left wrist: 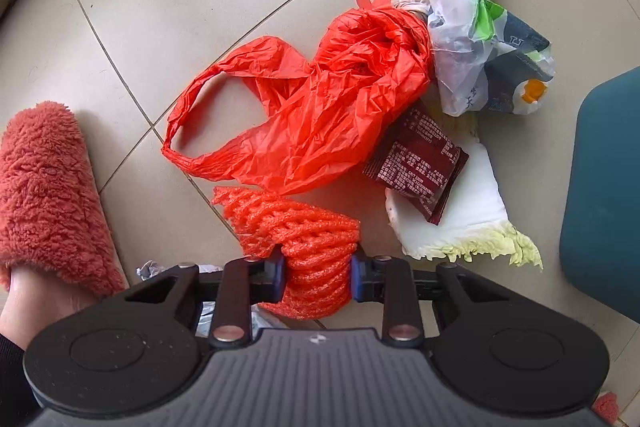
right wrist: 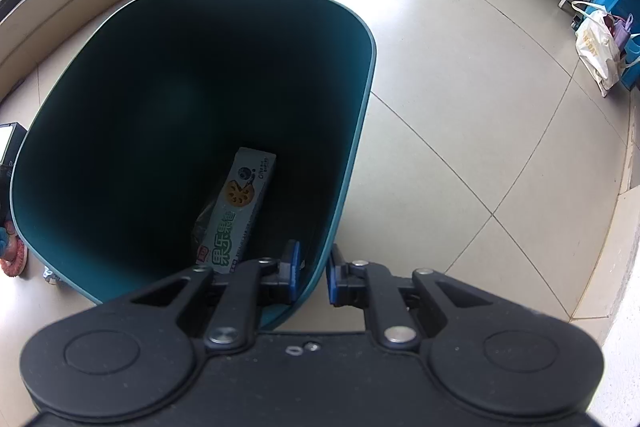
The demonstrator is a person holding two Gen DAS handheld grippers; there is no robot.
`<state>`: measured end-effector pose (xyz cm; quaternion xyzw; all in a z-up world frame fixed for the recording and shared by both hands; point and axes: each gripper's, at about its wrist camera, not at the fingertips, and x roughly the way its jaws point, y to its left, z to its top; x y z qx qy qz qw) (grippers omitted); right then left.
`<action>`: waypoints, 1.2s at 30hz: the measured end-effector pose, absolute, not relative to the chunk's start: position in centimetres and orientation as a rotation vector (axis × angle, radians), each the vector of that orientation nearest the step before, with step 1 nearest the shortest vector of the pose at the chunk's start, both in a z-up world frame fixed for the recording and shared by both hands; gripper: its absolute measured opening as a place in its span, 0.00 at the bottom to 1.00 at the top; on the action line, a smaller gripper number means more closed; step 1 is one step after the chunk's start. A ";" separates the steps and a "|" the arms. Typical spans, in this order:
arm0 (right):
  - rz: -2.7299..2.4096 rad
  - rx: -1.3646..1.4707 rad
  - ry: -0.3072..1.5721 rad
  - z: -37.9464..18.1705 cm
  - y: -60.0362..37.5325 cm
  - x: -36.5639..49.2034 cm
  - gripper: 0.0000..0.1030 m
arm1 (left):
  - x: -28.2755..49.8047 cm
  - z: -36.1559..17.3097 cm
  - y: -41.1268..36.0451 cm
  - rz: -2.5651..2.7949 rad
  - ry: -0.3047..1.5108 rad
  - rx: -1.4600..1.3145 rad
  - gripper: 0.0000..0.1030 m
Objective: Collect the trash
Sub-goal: 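Lower the left tool to the orange foam fruit net and close on it, then lift the orange foam net with the left tool over the bin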
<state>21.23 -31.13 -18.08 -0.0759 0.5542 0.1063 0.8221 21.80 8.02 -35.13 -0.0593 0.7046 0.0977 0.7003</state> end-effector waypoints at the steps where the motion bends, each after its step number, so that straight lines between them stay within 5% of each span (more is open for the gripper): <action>1: 0.226 -0.163 1.179 -18.1 -31.1 21.2 0.12 | 21.7 -34.7 8.0 0.212 1.572 -0.138 0.20; 21: 0.222 -0.159 1.174 -17.9 -30.9 21.3 0.12 | 21.6 -15.2 0.7 -0.024 1.388 -0.068 0.17; 36: 0.224 -0.147 1.174 -17.8 -31.1 21.4 0.12 | 23.1 -3.0 -12.9 -0.318 1.166 0.072 0.17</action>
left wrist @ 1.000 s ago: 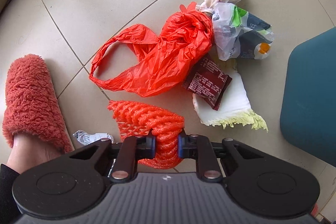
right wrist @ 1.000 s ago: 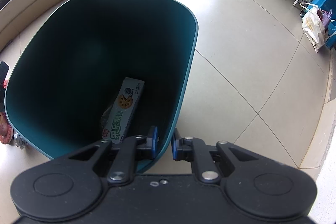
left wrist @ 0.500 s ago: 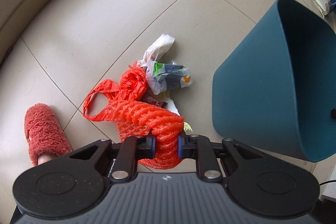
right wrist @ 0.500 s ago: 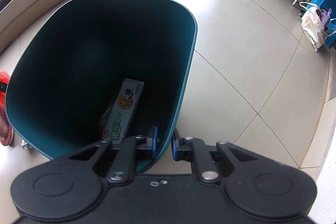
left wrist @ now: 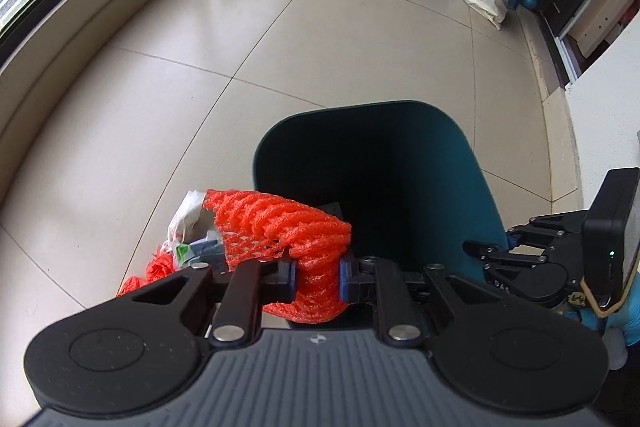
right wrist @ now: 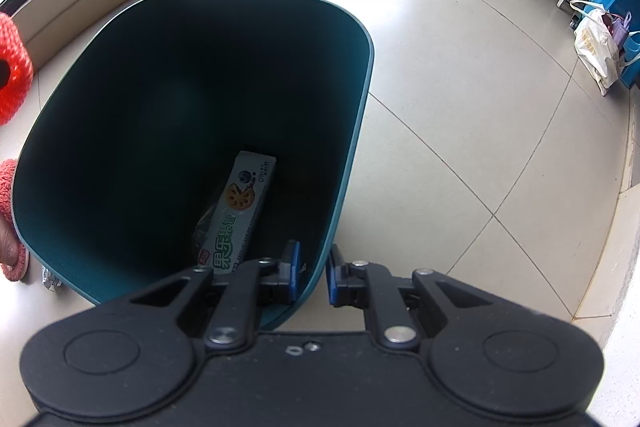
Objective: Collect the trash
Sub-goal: 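Lift the orange foam net with the left tool over the bin, then open the left tool above the bin to drop the foam net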
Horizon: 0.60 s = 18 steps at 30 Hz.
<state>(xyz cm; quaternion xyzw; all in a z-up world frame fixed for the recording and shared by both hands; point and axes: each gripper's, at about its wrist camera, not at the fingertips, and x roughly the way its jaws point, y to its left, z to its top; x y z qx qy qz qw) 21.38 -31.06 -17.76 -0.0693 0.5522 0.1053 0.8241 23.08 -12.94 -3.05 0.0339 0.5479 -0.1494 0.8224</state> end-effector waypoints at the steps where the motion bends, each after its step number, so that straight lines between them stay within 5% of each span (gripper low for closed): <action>1: 0.225 -0.147 1.173 -17.8 -31.1 21.4 0.13 | 23.3 -2.9 -14.0 -0.335 1.160 0.080 0.17; 18: 0.231 -0.142 1.167 -17.7 -31.2 21.2 0.13 | 27.8 -14.6 -22.0 -0.334 1.331 0.221 0.17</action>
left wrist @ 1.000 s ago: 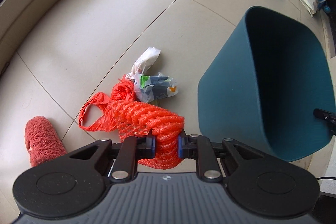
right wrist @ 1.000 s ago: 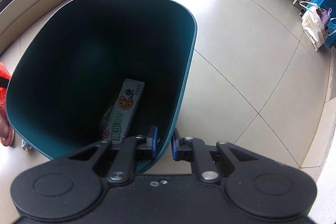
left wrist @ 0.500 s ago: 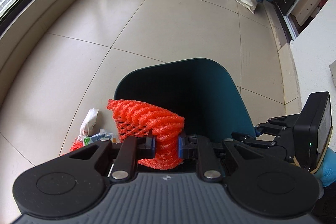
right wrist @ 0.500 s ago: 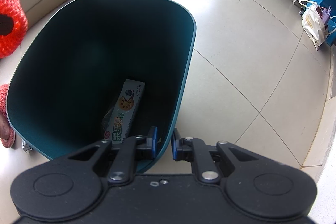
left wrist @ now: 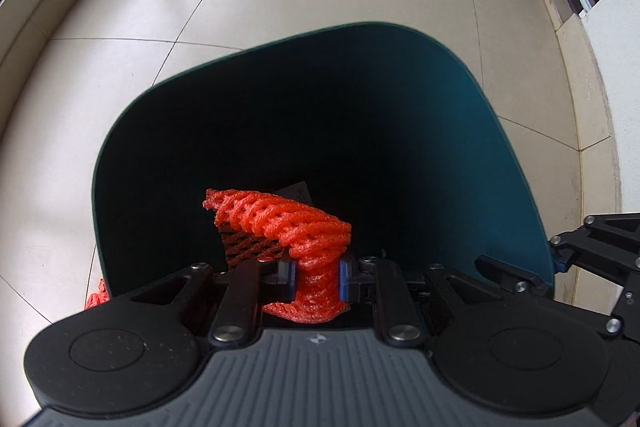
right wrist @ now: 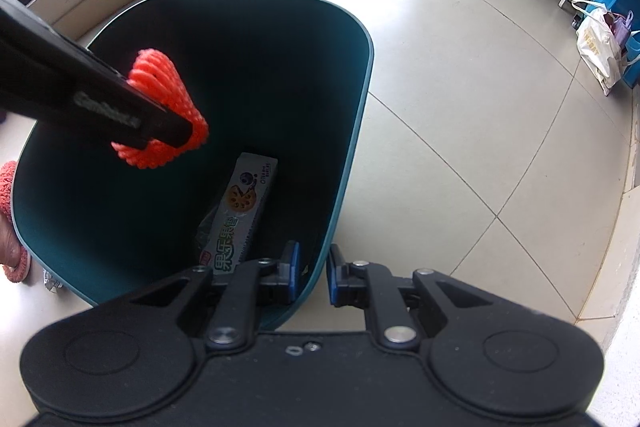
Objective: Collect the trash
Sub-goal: 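Open the left tool above the bin to drop the foam net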
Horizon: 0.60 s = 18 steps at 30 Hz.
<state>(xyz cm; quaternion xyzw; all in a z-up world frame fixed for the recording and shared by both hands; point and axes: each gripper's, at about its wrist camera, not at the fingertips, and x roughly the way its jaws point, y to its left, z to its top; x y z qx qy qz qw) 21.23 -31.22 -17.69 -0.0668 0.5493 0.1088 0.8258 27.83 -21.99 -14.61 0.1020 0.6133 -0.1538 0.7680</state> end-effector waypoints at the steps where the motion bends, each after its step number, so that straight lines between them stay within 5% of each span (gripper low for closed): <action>1: 0.231 -0.141 1.167 -17.7 -31.2 21.2 0.13 | 27.9 -15.4 -22.1 -0.328 1.344 0.226 0.17; 8: 0.232 -0.139 1.168 -17.5 -31.2 21.2 0.13 | 28.3 -19.2 -22.4 -0.312 1.428 0.234 0.18; 13: 0.235 -0.134 1.170 -17.5 -31.4 21.3 0.13 | 28.6 -20.1 -22.1 -0.307 1.460 0.234 0.30; 14: 0.235 -0.133 1.170 -17.5 -31.4 21.3 0.13 | 28.5 -20.1 -22.1 -0.305 1.458 0.240 0.34; 17: 0.236 -0.131 1.171 -17.5 -31.6 21.3 0.13 | 28.8 -19.8 -21.8 -0.304 1.435 0.222 0.70; 18: 0.236 -0.131 1.171 -17.5 -31.6 21.3 0.13 | 28.6 -19.6 -21.6 -0.305 1.423 0.215 0.70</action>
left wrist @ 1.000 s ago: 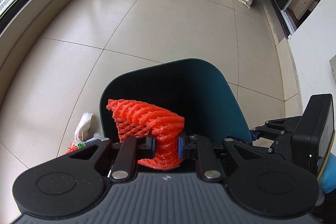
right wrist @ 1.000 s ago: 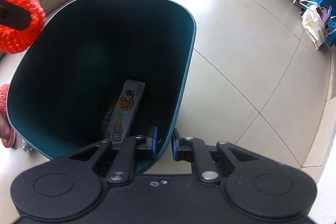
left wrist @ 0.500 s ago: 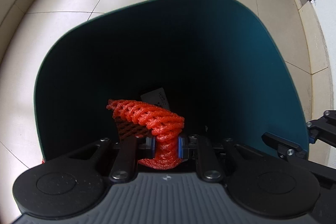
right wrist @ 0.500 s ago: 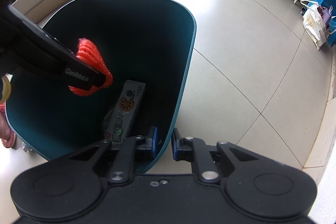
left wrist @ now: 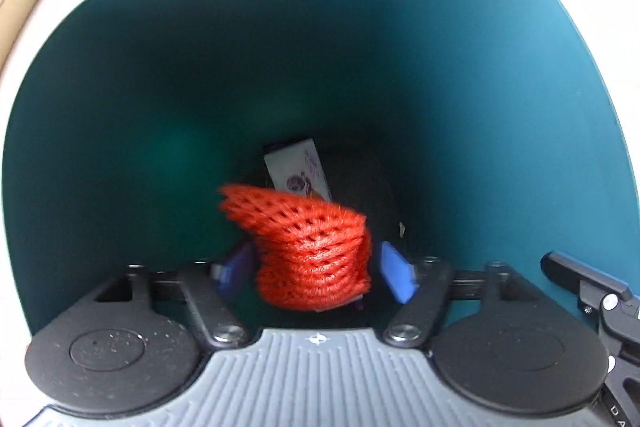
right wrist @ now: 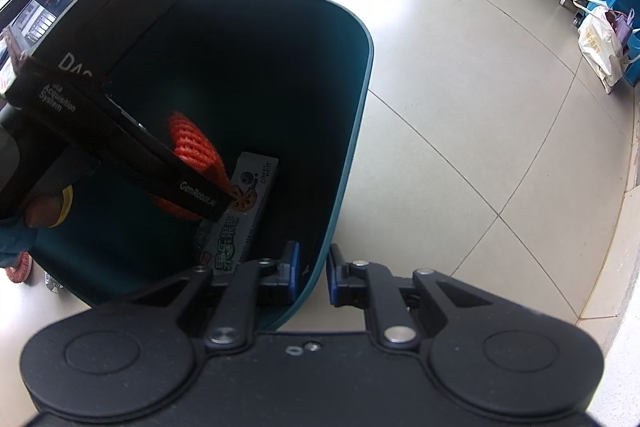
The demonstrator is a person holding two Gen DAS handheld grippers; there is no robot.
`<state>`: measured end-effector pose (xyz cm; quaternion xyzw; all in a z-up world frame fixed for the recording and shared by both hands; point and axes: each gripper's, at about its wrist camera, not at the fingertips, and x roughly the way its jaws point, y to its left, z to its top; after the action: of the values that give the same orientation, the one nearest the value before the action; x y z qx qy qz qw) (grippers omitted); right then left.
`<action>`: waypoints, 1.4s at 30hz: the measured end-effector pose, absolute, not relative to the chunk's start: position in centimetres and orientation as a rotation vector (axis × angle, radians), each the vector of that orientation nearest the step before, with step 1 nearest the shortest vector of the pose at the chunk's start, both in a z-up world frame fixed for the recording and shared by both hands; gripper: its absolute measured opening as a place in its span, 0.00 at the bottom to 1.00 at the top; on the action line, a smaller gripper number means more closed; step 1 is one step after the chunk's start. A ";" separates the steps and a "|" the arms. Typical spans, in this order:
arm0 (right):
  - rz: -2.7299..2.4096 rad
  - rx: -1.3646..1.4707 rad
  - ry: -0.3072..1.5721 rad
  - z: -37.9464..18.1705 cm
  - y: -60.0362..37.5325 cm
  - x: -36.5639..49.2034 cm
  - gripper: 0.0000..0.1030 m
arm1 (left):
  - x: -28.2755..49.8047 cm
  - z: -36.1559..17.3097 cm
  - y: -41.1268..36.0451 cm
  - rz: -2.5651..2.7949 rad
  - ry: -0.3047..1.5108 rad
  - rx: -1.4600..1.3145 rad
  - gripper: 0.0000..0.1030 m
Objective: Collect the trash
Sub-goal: 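Open the left tool above the bin to drop the foam net, then lower the left tool to the white-and-green plastic wrapper and grasp it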
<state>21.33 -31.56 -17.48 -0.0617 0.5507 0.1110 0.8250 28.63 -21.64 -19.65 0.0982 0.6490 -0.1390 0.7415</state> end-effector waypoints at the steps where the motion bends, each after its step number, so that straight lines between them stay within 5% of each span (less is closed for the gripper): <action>1: 0.236 -0.131 1.171 -17.5 -31.6 21.3 0.13 | 28.6 -19.5 -21.5 -0.309 1.422 0.207 0.70; 20: 0.231 -0.143 1.174 -17.4 -31.2 21.3 0.13 | 25.8 -13.5 -18.9 -0.363 1.278 0.161 0.77; 42: 0.222 -0.148 1.185 -17.6 -30.8 21.5 0.12 | 22.6 -6.5 -6.8 -0.250 1.068 0.140 0.82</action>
<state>21.55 -30.80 -17.56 -0.0696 0.5568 0.1044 0.8211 22.56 -6.76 -6.50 0.0664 0.5071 -0.1187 0.8511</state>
